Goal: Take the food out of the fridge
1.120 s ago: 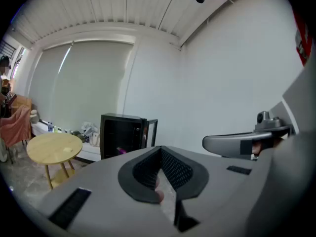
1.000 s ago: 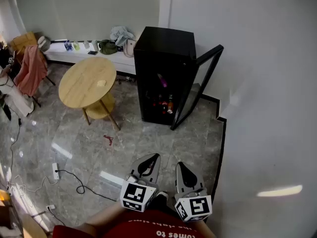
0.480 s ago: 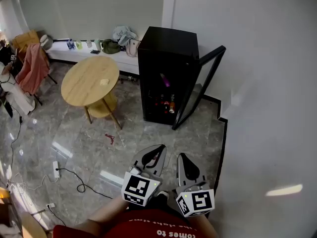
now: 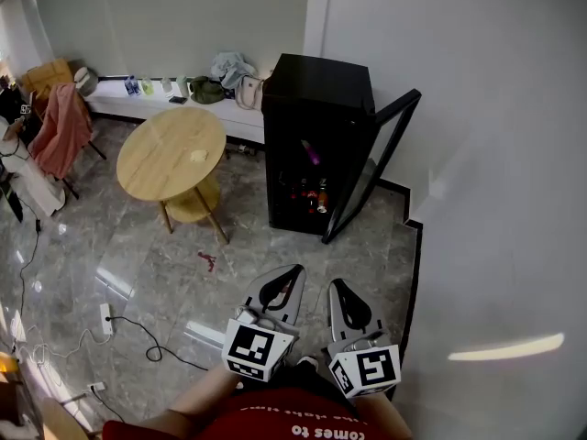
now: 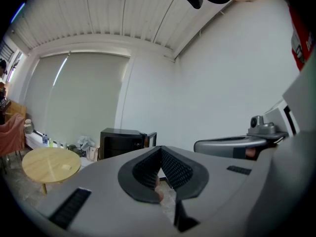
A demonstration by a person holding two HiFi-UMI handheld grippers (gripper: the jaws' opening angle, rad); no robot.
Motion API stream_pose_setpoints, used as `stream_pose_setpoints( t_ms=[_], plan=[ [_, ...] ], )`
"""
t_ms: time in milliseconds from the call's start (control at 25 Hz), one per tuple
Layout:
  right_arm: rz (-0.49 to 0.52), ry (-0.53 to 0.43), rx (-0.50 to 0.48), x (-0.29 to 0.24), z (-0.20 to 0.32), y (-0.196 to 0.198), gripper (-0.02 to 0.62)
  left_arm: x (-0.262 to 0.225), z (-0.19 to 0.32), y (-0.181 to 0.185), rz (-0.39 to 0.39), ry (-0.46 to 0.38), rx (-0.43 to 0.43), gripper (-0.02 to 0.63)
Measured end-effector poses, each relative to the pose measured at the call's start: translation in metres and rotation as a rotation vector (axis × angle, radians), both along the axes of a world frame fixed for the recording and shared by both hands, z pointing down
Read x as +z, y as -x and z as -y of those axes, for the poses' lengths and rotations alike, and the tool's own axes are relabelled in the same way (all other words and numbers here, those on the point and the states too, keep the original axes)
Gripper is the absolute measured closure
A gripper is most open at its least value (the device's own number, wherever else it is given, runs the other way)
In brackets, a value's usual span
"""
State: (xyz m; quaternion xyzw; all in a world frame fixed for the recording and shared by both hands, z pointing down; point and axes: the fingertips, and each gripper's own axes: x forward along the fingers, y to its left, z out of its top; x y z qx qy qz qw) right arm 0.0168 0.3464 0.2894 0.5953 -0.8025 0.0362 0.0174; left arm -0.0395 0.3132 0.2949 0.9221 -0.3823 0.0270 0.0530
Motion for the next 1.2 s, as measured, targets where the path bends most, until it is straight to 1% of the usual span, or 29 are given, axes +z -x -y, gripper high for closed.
stream_pose_setpoints(
  t_ms=[160, 440, 560, 680, 840, 960, 1080, 1200],
  plan=[
    [0.003, -0.012, -0.019, -0.003, 0.003, 0.021, 0.583, 0.000, 0.001, 0.013, -0.016, -0.002, 0.038, 0.598],
    [-0.024, -0.015, -0.016, -0.001, 0.018, 0.041, 0.583, 0.001, 0.016, 0.030, -0.036, -0.004, 0.056, 0.598],
    [-0.025, -0.019, -0.019, 0.001, 0.028, 0.043, 0.583, 0.003, 0.025, 0.034, -0.045, -0.016, 0.040, 0.598],
    [-0.022, -0.042, -0.024, -0.002, 0.041, 0.041, 0.581, 0.006, 0.040, 0.036, -0.050, -0.015, 0.025, 0.598],
    [-0.035, -0.055, -0.033, 0.000, 0.068, 0.032, 0.581, 0.007, 0.064, 0.028, -0.050, -0.027, 0.014, 0.598],
    [-0.031, -0.047, -0.040, 0.005, 0.092, 0.022, 0.581, 0.007, 0.083, 0.015, -0.048, -0.026, 0.026, 0.598],
    [-0.022, -0.041, -0.051, 0.007, 0.124, 0.011, 0.581, 0.010, 0.112, 0.001, -0.034, -0.019, 0.024, 0.598],
    [-0.027, -0.027, -0.062, 0.009, 0.159, -0.003, 0.581, 0.013, 0.147, -0.010, -0.026, 0.002, 0.001, 0.598]
  ],
)
